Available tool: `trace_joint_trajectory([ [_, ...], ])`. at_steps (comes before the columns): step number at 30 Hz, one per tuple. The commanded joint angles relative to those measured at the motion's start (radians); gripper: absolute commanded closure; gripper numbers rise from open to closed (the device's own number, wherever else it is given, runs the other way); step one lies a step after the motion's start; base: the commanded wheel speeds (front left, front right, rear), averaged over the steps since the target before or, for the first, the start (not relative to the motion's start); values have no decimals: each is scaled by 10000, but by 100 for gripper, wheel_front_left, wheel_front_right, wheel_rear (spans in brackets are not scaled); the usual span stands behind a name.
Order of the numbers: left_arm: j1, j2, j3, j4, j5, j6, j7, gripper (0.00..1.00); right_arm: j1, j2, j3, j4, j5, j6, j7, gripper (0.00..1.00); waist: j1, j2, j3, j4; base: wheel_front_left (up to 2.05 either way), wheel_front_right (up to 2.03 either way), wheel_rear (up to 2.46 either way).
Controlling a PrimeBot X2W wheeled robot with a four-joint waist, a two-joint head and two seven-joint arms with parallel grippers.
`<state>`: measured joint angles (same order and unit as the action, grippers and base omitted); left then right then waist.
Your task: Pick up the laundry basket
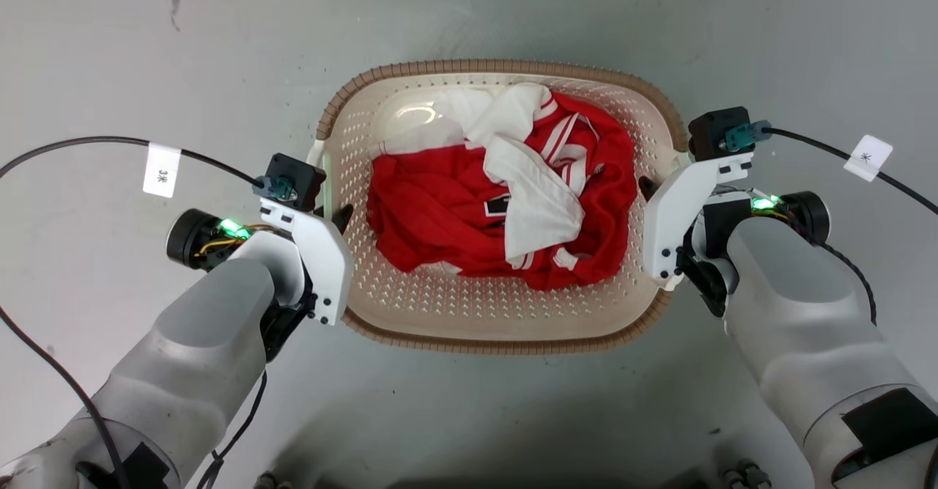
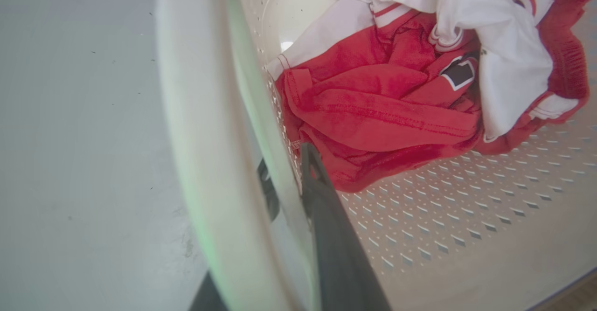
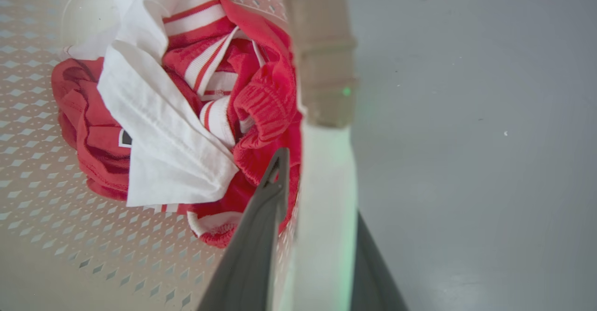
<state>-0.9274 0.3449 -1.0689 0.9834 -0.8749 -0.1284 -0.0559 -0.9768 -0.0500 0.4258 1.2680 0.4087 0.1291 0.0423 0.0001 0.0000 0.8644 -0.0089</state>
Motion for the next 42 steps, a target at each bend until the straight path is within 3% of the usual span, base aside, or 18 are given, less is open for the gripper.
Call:
trace_joint_trajectory([
  [1,-36,62,-268,-100,-209,-32,88,100,83,-5,104,49,64,28,195,100,-1,0,-376,-34,0,0,0],
  [7,114,243,-1066,-474,-1082,-34,874,100,160,-5,115,180,-284,28,1351,100,-1,0,-1575,-18,0,0,0],
  [12,335,574,-1683,-1284,-2110,-37,1730,100,473,-5,-53,212,-776,30,2961,100,-1,0,-3152,-22,0,0,0],
  [19,697,1146,-2016,-2241,-3263,-68,3548,100,943,-47,61,234,-941,28,4723,100,-1,0,-5024,48,0,0,0],
  [24,869,1522,-2059,-2886,-3590,-70,4610,100,1188,-50,555,146,-592,30,6023,100,-1,0,-6178,87,0,0,0],
  [42,1973,1798,-2115,-3823,-4035,-73,6977,100,2047,-4,1490,-662,1045,41,8514,100,-1,0,-8546,56,0,0,0],
])
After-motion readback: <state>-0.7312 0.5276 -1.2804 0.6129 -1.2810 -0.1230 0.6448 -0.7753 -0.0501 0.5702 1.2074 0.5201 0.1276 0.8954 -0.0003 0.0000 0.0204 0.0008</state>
